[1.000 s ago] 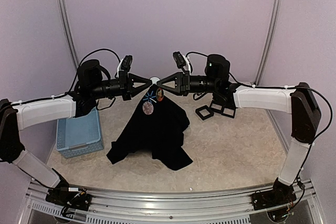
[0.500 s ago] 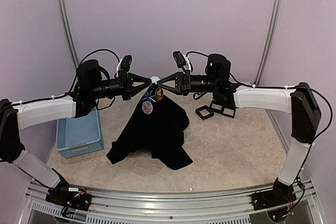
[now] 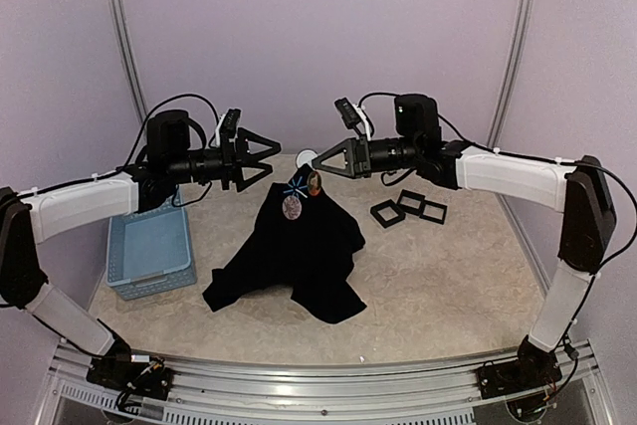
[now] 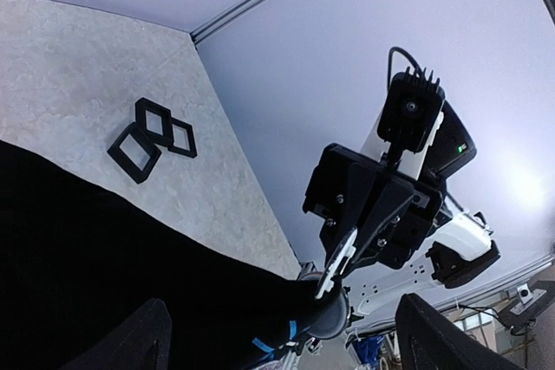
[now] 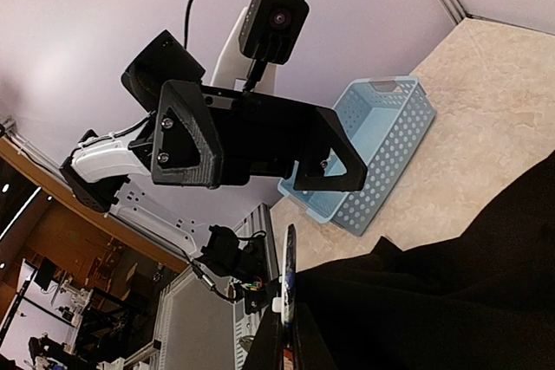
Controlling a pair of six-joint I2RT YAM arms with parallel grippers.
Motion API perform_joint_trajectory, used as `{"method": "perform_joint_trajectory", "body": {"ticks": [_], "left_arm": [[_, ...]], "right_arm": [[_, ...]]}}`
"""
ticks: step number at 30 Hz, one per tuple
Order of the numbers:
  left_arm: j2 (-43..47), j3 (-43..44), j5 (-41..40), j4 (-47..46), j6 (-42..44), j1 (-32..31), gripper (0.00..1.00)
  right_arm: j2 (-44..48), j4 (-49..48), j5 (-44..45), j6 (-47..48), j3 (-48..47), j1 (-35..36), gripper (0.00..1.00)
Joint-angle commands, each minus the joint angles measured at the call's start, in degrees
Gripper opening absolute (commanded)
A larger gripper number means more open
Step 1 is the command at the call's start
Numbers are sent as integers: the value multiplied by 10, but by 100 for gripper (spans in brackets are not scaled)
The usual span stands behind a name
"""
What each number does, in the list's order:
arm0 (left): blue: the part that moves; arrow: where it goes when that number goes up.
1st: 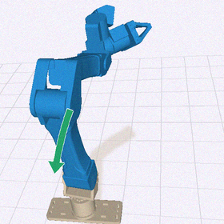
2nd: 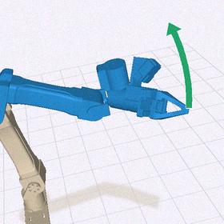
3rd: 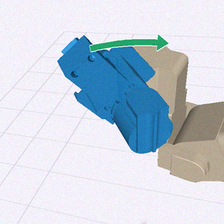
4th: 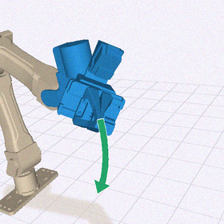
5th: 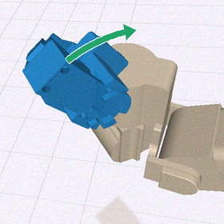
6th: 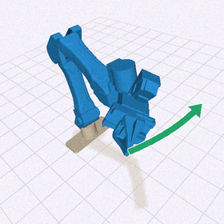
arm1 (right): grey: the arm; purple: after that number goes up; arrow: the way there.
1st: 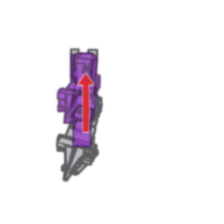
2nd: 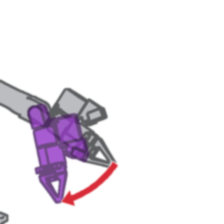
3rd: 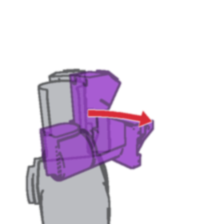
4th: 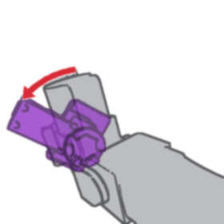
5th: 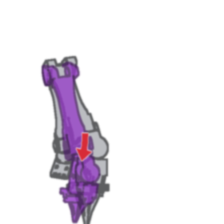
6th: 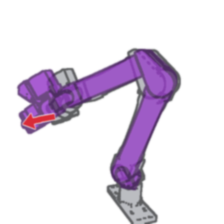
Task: Remove the brooch from the garment
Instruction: Pass from the right arm to the left
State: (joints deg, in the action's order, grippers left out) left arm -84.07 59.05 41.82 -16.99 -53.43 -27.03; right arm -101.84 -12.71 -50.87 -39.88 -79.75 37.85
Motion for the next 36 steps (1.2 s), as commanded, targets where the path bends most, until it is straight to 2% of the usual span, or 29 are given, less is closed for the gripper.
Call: {"method": "perform_joint_trajectory", "body": {"ticks": [1, 4, 8, 12, 15, 18, 25, 33, 36], "left_arm": [[7, 54, -12, 146, 123, 2, 89], [3, 75, 1, 191, 169, -1, 89], [-2, 94, 16, 224, 224, -16, 89], [-10, 110, 27, 242, 273, -48, 87], [-26, 116, 37, 239, 276, -67, 84], [-41, 119, 47, 233, 268, -74, 73], [-72, 118, 93, 209, 247, -86, 60], [-76, 93, 140, 198, 239, -90, 45], [-73, 87, 149, 201, 240, -91, 42]], "right_arm": [[27, 317, 47, 238, -101, -5, 0], [16, 473, 88, 333, -160, -5, 0], [2, 629, 146, 419, -213, -5, 0], [-9, 698, 173, 451, -236, 10, 0], [-22, 728, 191, 459, -262, 36, 0], [-34, 736, 205, 454, -282, 57, 0], [-55, 728, 204, 437, -312, 85, 0], [-56, 705, 183, 416, -316, 91, 0], [-57, 697, 168, 407, -317, 94, 0]]}}
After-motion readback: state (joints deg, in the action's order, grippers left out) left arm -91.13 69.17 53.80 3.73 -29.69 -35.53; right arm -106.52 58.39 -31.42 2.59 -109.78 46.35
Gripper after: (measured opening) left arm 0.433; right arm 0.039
